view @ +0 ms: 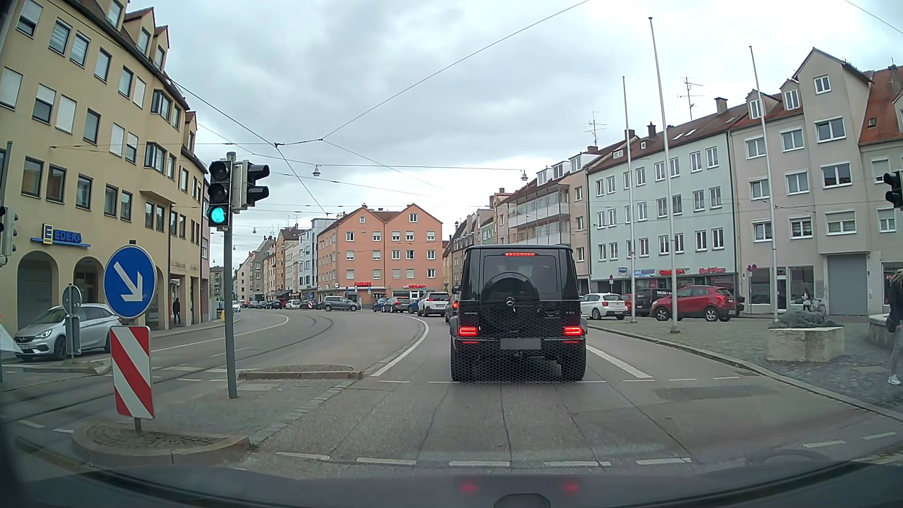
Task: Follow the waypoints while adhering to traffic rules and regulations
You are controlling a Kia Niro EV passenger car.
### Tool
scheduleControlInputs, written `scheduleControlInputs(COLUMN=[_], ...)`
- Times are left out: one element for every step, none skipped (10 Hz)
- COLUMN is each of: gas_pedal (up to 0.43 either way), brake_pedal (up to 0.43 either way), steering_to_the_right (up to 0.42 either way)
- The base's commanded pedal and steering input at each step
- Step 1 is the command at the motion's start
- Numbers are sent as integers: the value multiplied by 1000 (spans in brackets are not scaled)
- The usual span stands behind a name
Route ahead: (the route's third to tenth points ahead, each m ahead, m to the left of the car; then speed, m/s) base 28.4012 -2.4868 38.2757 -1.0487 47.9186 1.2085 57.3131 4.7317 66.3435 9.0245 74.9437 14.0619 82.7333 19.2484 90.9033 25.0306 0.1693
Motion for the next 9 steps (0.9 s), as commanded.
scheduleControlInputs(gas_pedal=[0,0,0,0,0,0,0,0,0], brake_pedal=[91,98,122,128,128,128,128,128,128], steering_to_the_right=[20,20,20,20,20,20,20,20,20])
